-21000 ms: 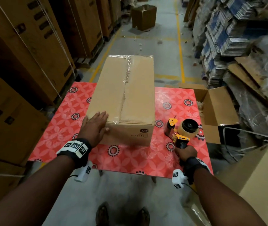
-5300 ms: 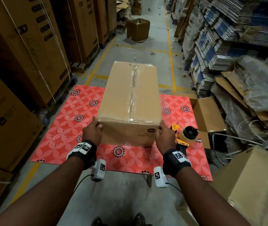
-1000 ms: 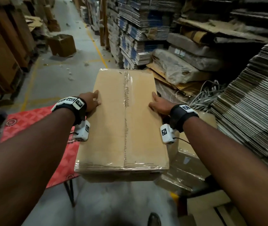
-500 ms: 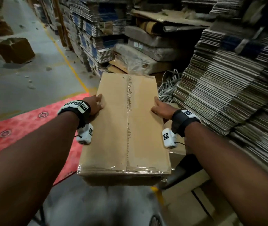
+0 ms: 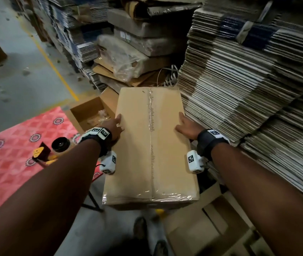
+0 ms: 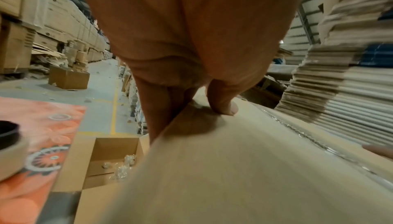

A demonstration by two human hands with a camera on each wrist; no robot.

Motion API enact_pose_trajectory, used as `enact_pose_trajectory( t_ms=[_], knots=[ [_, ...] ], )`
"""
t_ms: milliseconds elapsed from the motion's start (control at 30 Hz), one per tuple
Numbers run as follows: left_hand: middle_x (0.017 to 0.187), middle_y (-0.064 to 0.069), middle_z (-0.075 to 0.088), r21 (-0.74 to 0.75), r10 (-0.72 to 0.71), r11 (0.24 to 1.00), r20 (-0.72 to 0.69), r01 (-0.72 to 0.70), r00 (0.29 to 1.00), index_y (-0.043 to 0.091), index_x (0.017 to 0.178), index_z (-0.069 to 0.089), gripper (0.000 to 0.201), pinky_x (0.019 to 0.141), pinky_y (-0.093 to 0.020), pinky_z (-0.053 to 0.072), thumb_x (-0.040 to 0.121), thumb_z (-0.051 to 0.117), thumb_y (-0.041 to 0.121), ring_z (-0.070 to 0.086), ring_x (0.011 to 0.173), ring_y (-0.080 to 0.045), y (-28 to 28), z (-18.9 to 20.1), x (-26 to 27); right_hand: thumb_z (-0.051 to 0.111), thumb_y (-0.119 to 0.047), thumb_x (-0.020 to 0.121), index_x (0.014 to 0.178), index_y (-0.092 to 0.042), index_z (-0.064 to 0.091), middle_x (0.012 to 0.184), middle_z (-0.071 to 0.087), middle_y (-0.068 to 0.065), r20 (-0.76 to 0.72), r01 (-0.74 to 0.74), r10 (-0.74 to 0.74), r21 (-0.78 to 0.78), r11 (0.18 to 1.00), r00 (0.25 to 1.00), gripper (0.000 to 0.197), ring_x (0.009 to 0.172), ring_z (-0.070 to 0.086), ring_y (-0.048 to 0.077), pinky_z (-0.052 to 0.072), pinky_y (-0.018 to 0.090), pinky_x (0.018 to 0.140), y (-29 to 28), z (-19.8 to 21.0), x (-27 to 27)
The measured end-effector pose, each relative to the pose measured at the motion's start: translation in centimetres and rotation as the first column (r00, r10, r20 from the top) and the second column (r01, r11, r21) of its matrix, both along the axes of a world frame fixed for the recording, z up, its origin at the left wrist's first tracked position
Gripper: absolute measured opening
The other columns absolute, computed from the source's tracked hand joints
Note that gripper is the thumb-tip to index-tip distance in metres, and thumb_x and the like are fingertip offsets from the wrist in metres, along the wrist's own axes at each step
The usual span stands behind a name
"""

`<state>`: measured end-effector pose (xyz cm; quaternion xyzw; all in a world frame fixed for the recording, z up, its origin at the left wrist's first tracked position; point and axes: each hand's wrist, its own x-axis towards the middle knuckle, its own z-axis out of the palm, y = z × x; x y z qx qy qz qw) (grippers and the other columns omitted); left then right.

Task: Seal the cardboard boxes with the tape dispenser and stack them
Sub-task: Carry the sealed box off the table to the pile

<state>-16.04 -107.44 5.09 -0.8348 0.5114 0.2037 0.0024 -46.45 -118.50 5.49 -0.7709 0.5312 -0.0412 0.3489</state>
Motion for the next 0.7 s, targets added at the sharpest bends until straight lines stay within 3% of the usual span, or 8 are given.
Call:
enact_pose_trajectory(
  t_ms=[100, 233, 400, 700],
  knots=[
    [0.157, -0.013, 0.026, 0.026, -0.010, 1.000, 0.032, 0.009, 0.999, 0.029, 0.155, 0.008, 0.066, 0.117, -0.048, 0.012, 0.101, 0.043, 0.040, 0.025, 0.143, -0.036, -3.2, -1.2, -0.9, 0.050, -0.036, 0.097, 0.159, -0.030, 0.003, 0.159, 0.033, 0.008, -0.016, 0.024, -0.023, 0.027, 0.999, 1.000, 0.078, 0.132, 0.047, 0.034, 0.043, 0.037, 0.101, -2.6, -1.4, -0.5],
    [0.156, -0.017, 0.027, 0.057, -0.036, 0.998, -0.021, 0.037, 0.999, 0.028, 0.156, 0.004, 0.068, 0.113, -0.041, 0.026, 0.101, 0.043, 0.040, 0.030, 0.141, -0.035, -7.4, -2.1, -0.9, 0.051, -0.041, 0.093, 0.157, -0.039, 0.001, 0.158, 0.035, 0.008, -0.009, 0.058, -0.057, 0.098, 0.994, 0.998, 0.081, 0.129, 0.049, 0.034, 0.048, 0.044, 0.101, -6.4, -3.3, -0.3],
    [0.155, -0.016, 0.031, 0.107, -0.018, 0.994, -0.106, 0.029, 0.994, 0.029, 0.155, 0.002, 0.073, 0.111, -0.037, 0.030, 0.099, 0.047, 0.039, 0.035, 0.139, -0.034, -11.8, -4.4, -0.1, 0.052, -0.036, 0.096, 0.159, -0.035, 0.005, 0.159, 0.034, 0.010, -0.054, 0.117, -0.111, 0.123, 0.985, 0.992, 0.078, 0.136, 0.044, 0.034, 0.038, 0.036, 0.108, -11.0, -5.2, 0.5],
    [0.156, -0.011, 0.030, 0.074, 0.022, 0.997, -0.165, -0.010, 0.986, 0.032, 0.155, 0.006, 0.074, 0.112, -0.037, 0.029, 0.098, 0.051, 0.036, 0.034, 0.139, -0.033, -17.4, -5.2, 1.8, 0.051, -0.032, 0.098, 0.159, -0.033, 0.003, 0.155, 0.039, 0.008, -0.016, 0.145, -0.145, 0.188, 0.971, 0.989, 0.078, 0.132, 0.048, 0.031, 0.039, 0.036, 0.109, -16.0, -6.7, 2.5]
  ],
)
